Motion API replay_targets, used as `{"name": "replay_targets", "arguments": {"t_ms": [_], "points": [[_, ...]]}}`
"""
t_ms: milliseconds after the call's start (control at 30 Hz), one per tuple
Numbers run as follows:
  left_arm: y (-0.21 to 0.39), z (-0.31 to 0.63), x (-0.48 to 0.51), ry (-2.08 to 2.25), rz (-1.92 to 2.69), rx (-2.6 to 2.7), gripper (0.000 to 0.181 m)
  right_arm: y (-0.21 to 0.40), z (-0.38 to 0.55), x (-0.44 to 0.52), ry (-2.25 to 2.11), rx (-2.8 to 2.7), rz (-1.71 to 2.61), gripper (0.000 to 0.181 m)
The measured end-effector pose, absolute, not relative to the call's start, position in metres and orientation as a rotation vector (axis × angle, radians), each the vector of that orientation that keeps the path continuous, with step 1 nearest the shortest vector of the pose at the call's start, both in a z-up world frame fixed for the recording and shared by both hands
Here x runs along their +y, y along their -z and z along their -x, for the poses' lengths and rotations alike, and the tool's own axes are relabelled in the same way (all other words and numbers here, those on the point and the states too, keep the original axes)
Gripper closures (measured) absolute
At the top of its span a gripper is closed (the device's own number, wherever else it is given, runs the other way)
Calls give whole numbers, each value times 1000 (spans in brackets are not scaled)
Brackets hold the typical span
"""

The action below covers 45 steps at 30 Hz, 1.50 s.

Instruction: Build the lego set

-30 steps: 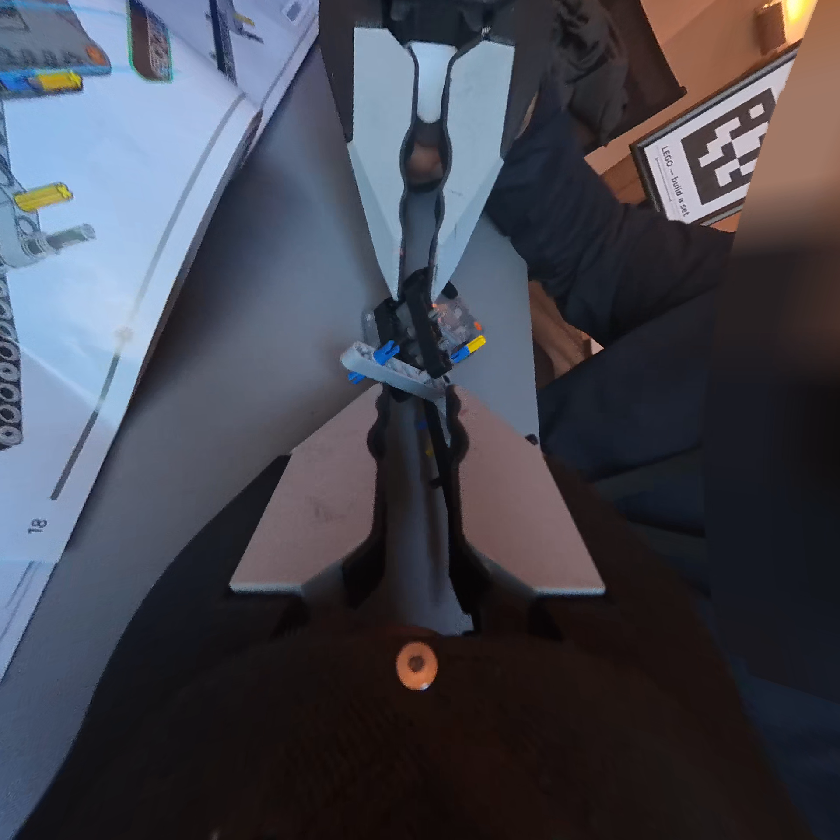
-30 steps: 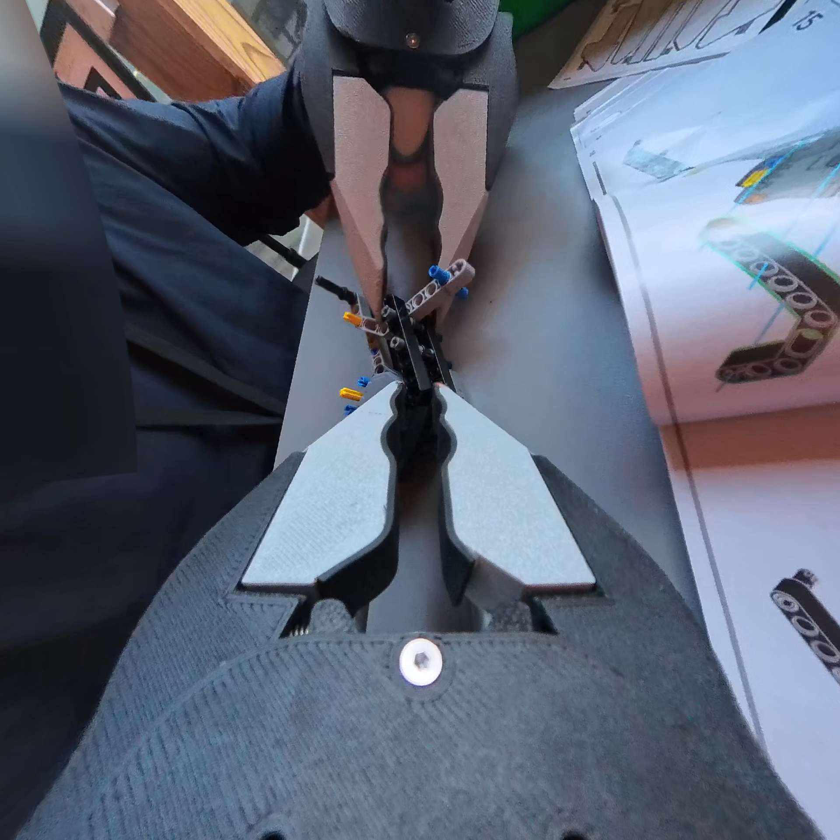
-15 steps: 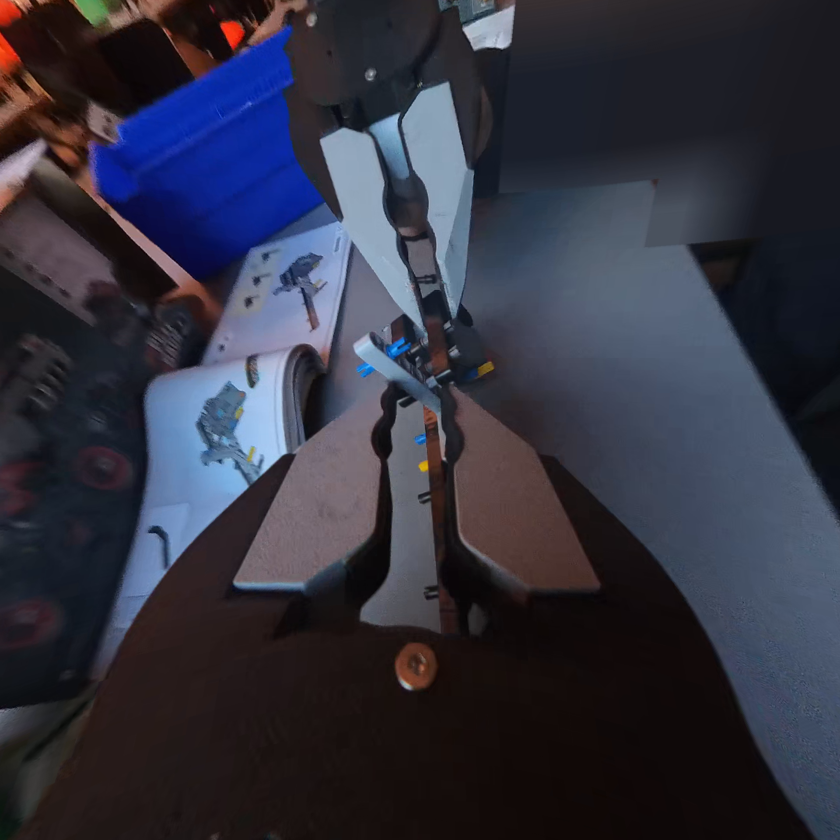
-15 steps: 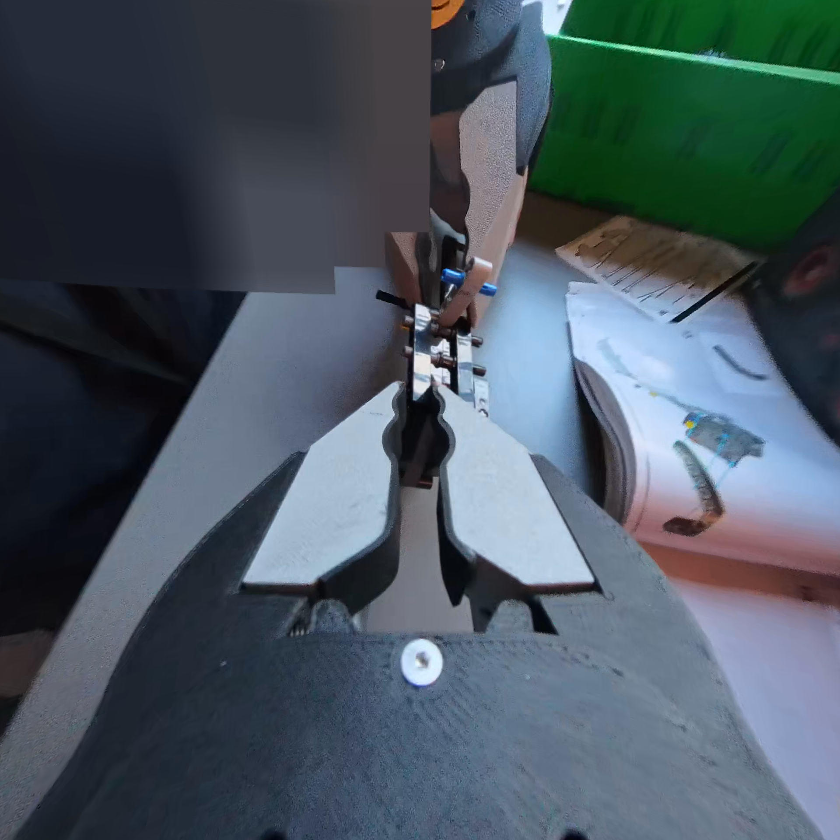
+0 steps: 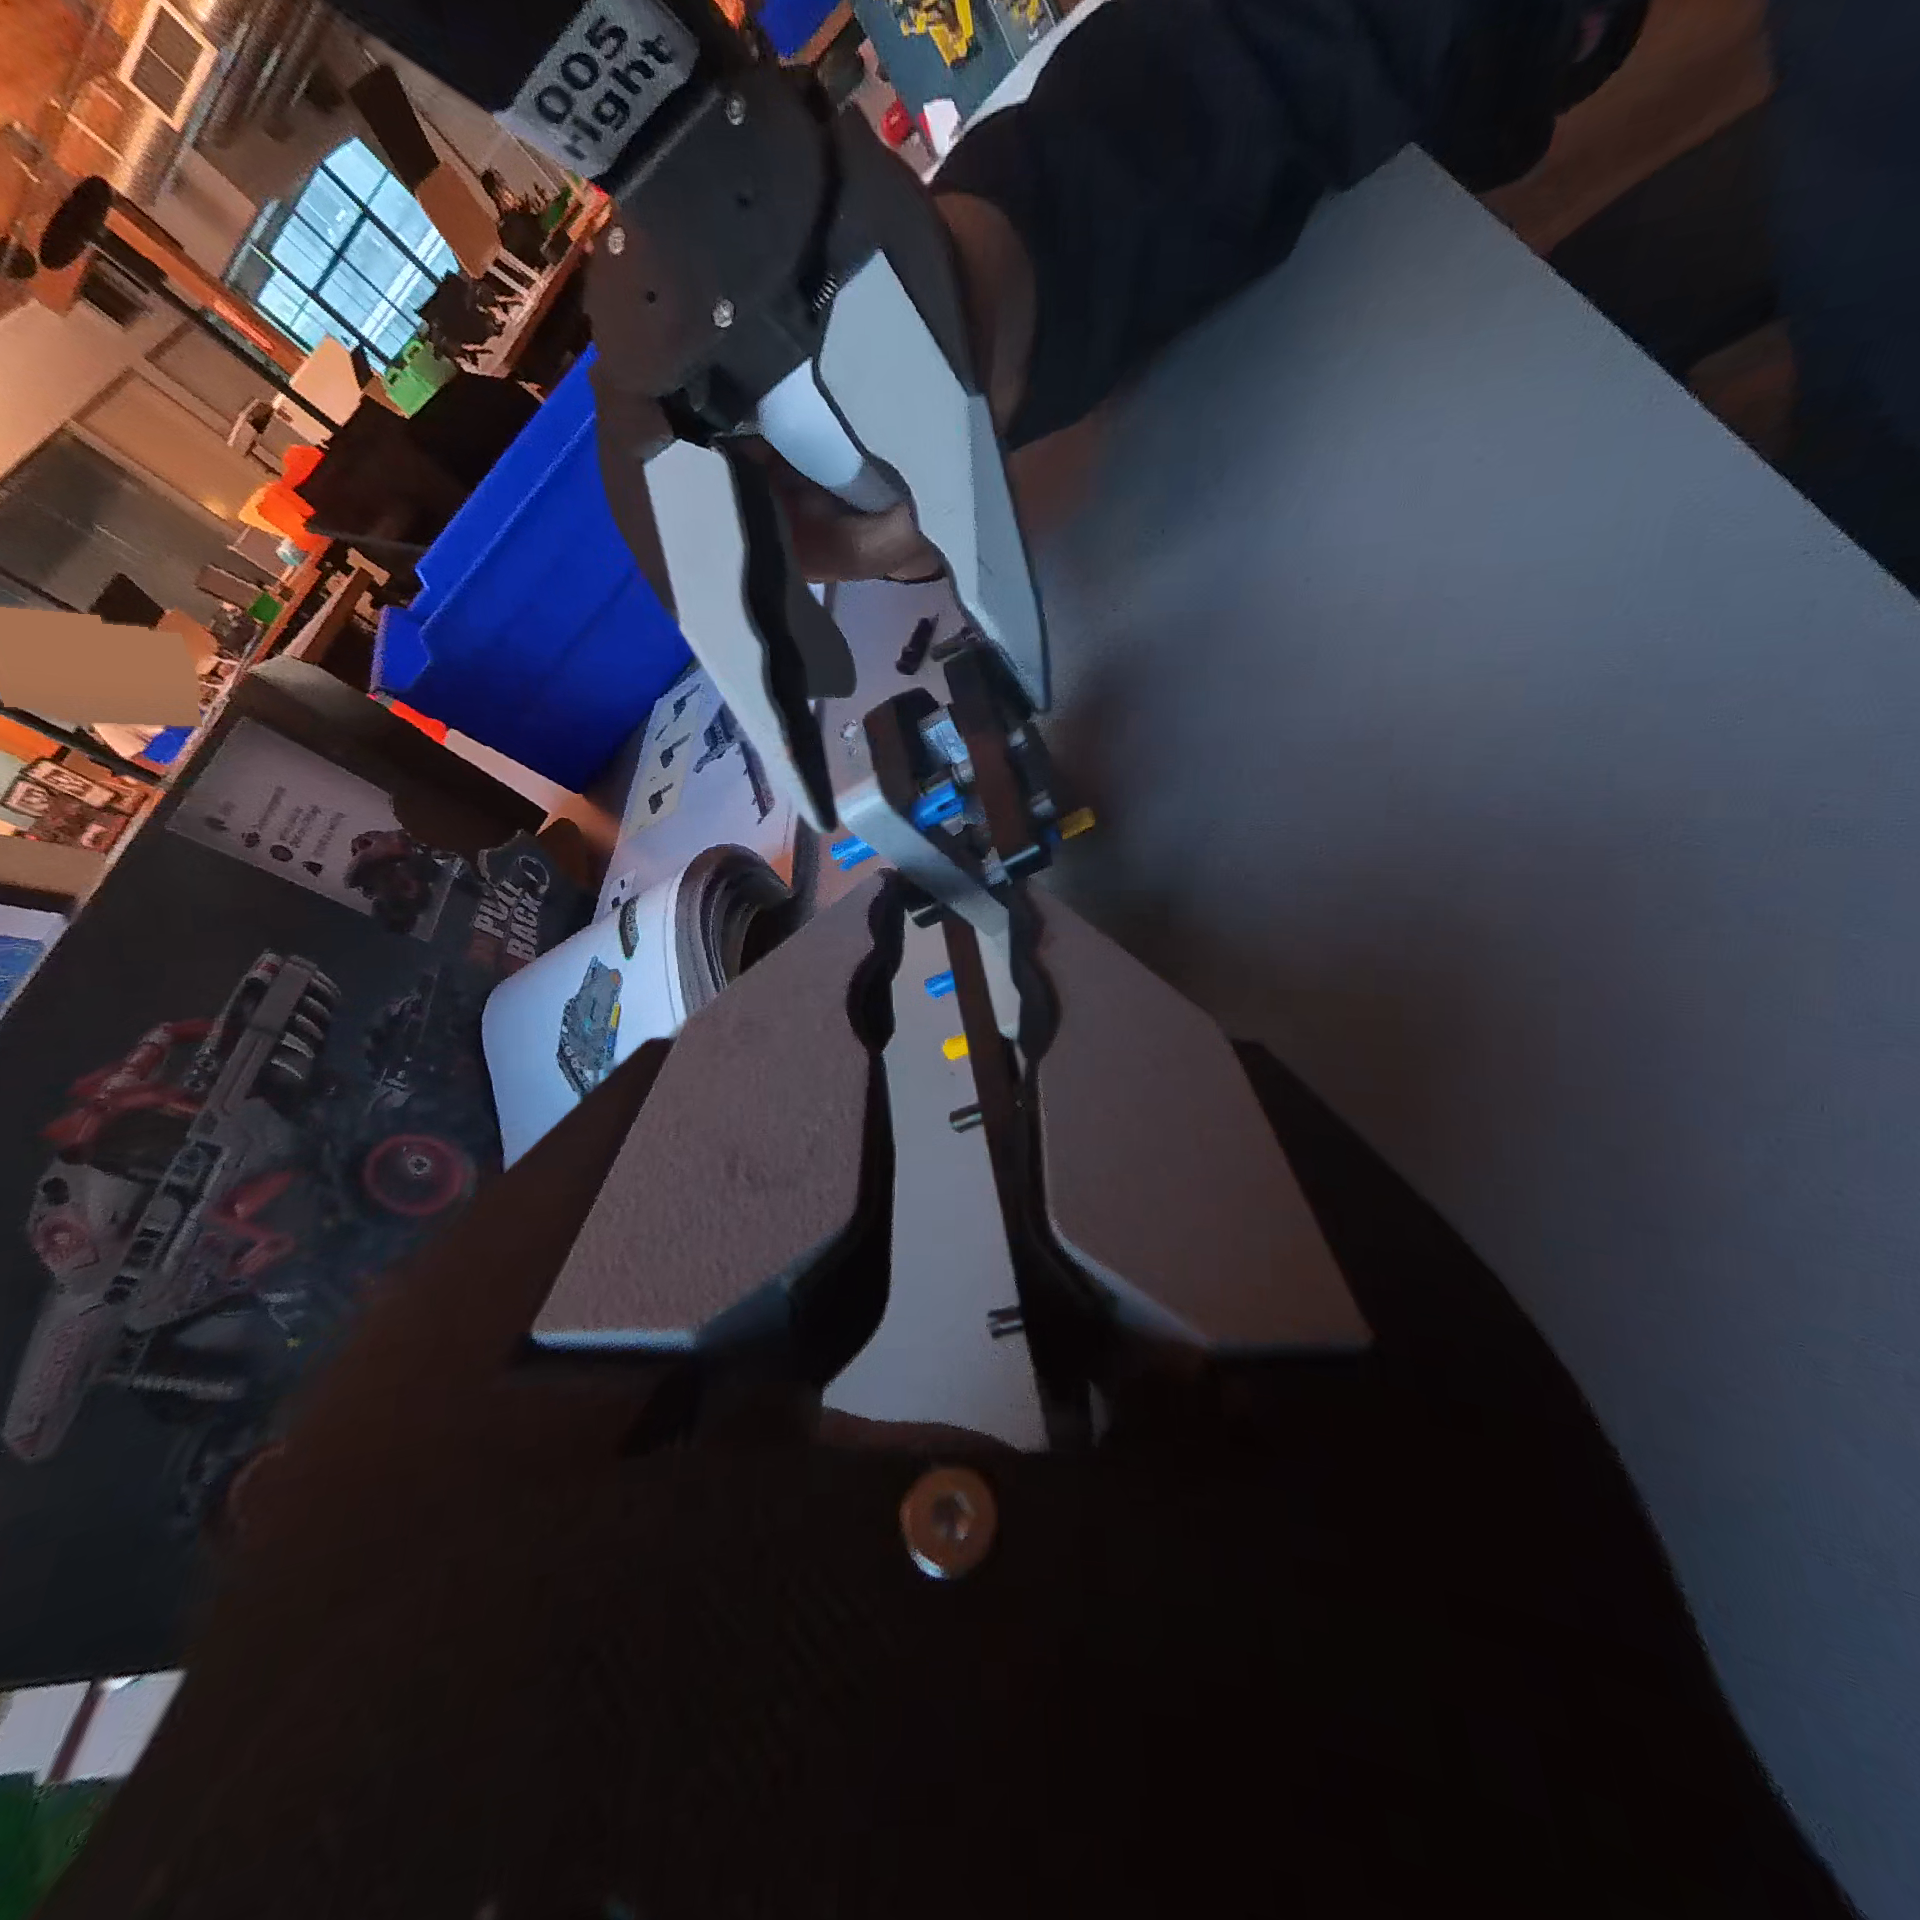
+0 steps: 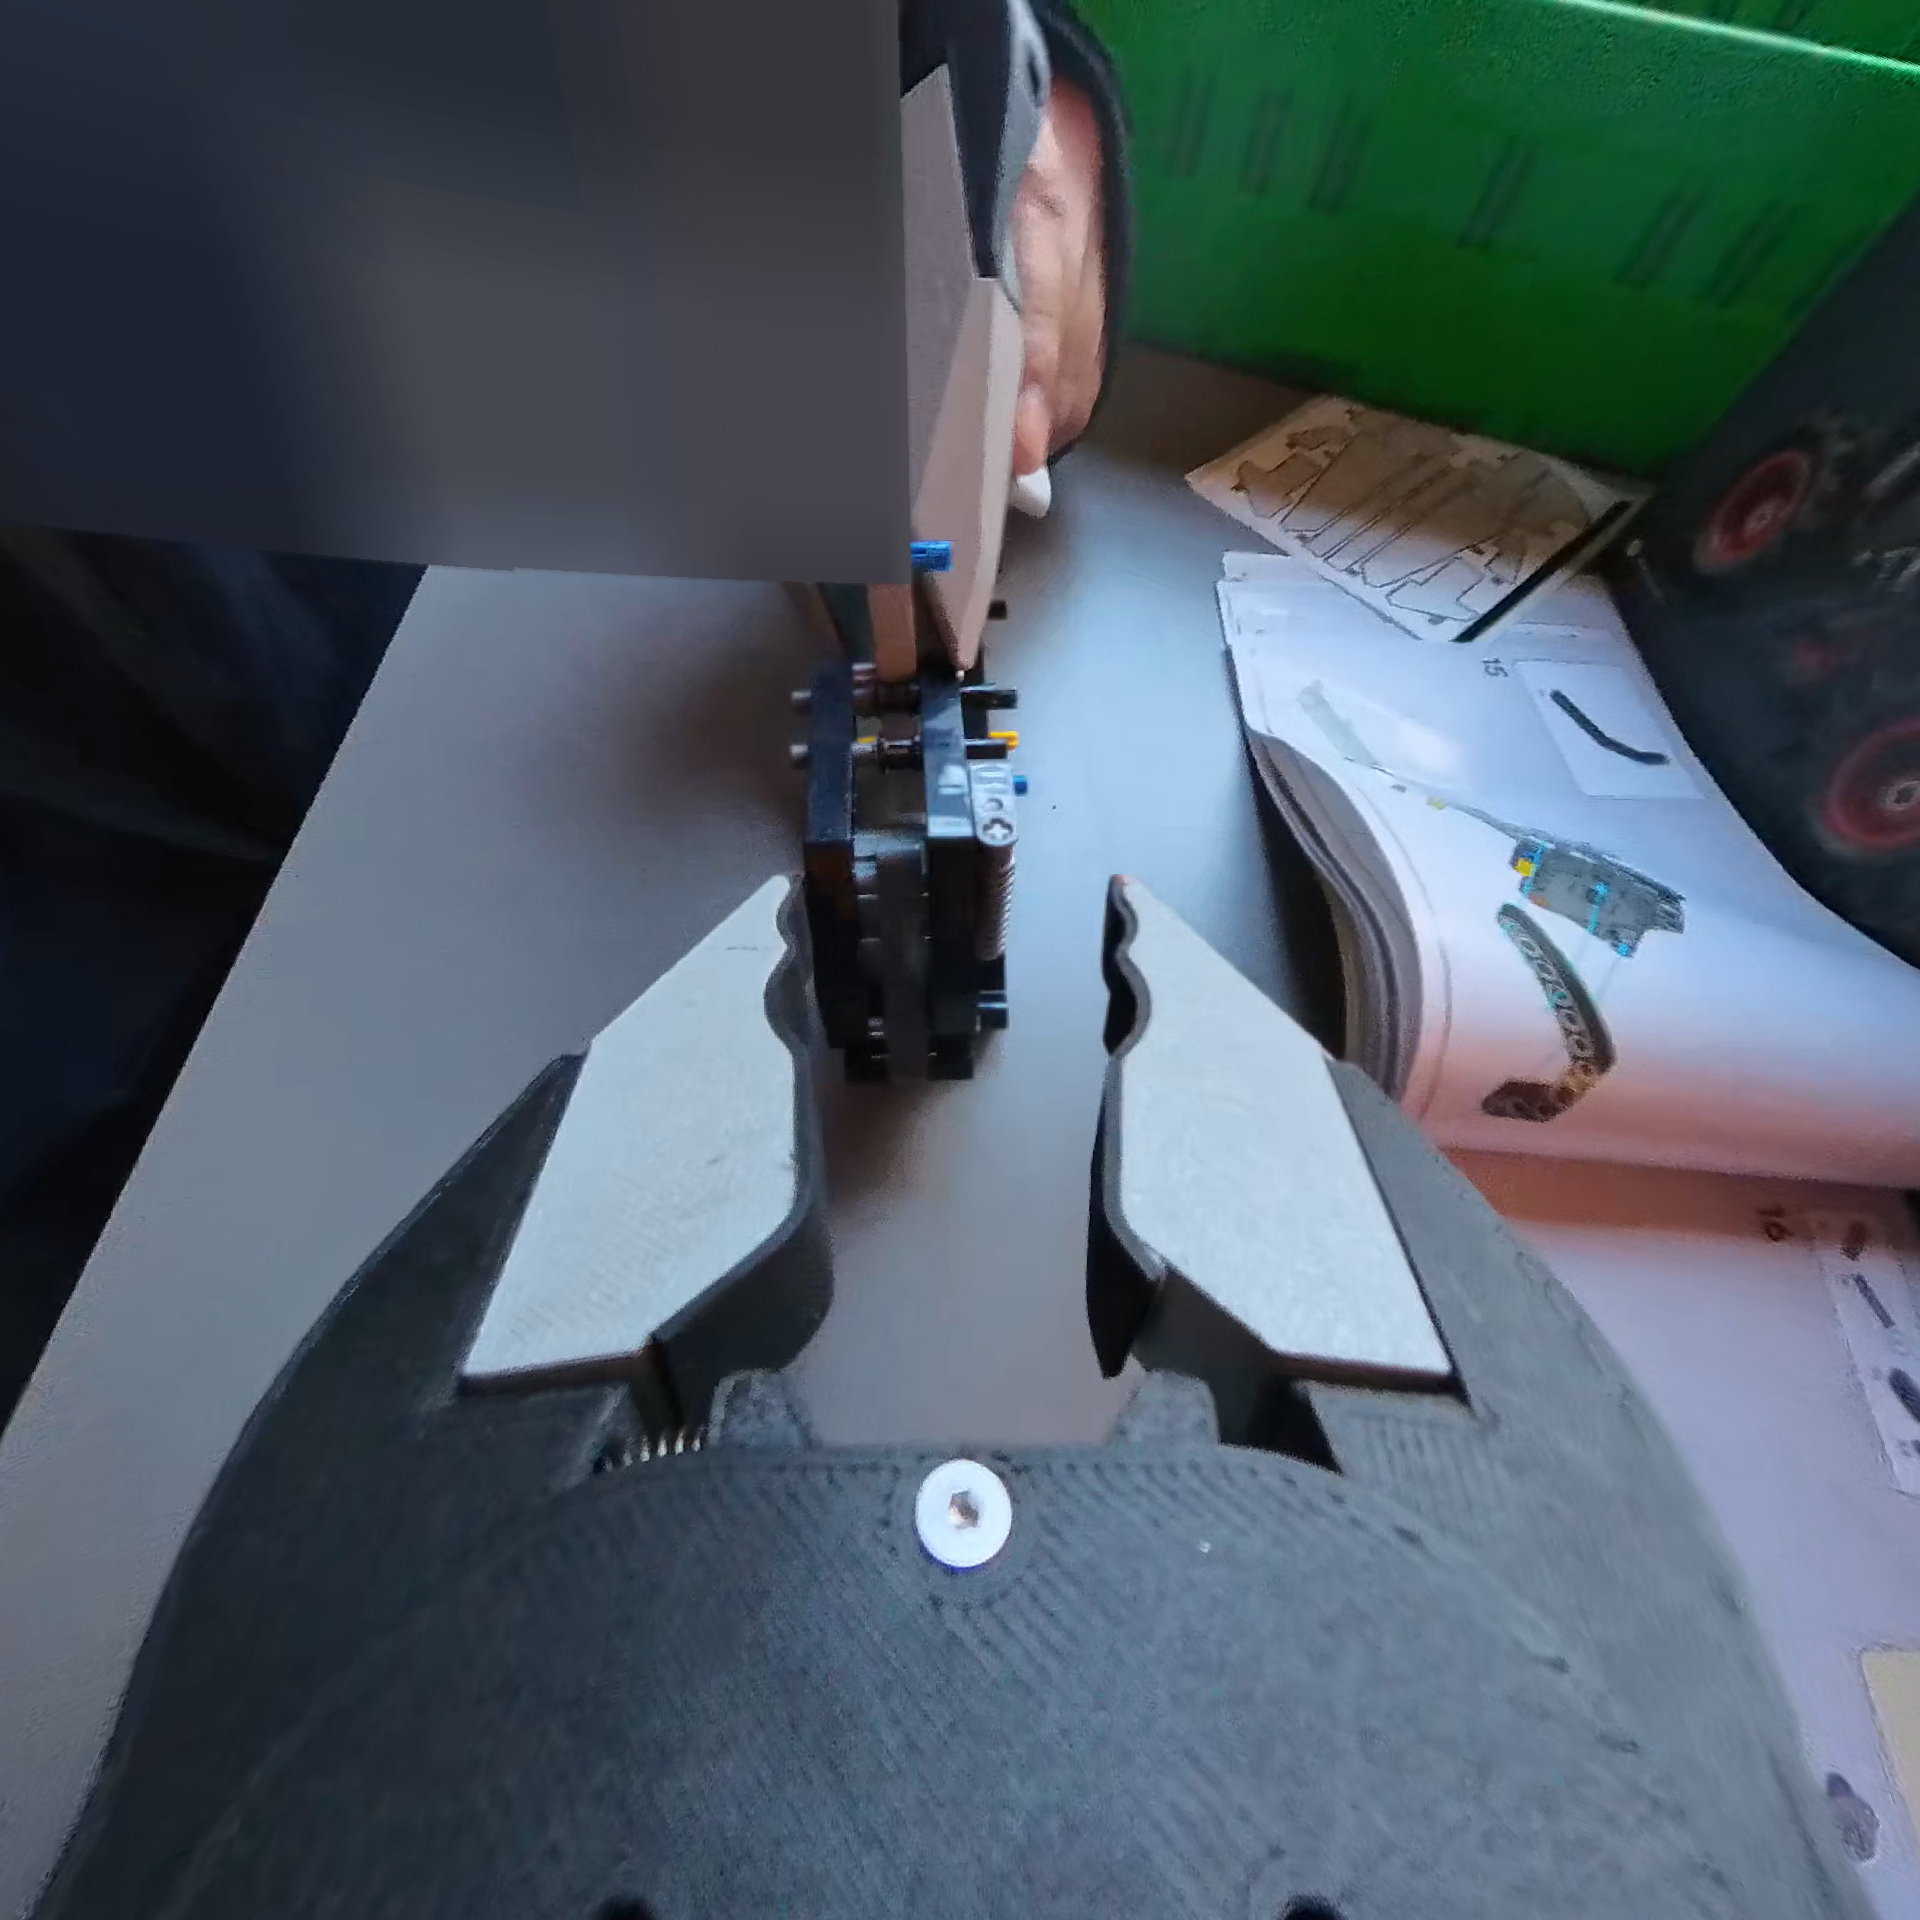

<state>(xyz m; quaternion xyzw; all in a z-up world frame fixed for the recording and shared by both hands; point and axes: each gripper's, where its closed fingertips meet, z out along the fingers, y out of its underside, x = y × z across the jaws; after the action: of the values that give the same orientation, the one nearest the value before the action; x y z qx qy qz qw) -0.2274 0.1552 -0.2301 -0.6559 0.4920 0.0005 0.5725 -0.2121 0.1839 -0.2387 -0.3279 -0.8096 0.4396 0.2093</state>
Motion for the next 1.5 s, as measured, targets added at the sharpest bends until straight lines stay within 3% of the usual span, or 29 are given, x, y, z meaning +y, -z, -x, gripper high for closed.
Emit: {"name": "replay_targets", "arguments": {"t_ms": [100,233,433,600,1000,1367,1500], "points": [[236,227,153,63,1598,1153,152,242,210,178,-1180,-2272,848,146],[234,229,157,117,1665,1078,138,243,212,178,-1131,-2255,818,145],[239,230,161,119,1722,1054,146,244,213,179,-1091,-2232,800,145],[238,235,161,136,1727,1051,147,246,200,194,-1107,-2228,865,135],[248,235,158,-15,1657,1174,149,252,203,192,-1022,-2178,812,138],[223,224,151,445,1784,958,122,250,203,188,-1084,-2169,812,143],[233,230,159,331,1811,971,140,251,200,185,-1076,-2181,788,145]]}}
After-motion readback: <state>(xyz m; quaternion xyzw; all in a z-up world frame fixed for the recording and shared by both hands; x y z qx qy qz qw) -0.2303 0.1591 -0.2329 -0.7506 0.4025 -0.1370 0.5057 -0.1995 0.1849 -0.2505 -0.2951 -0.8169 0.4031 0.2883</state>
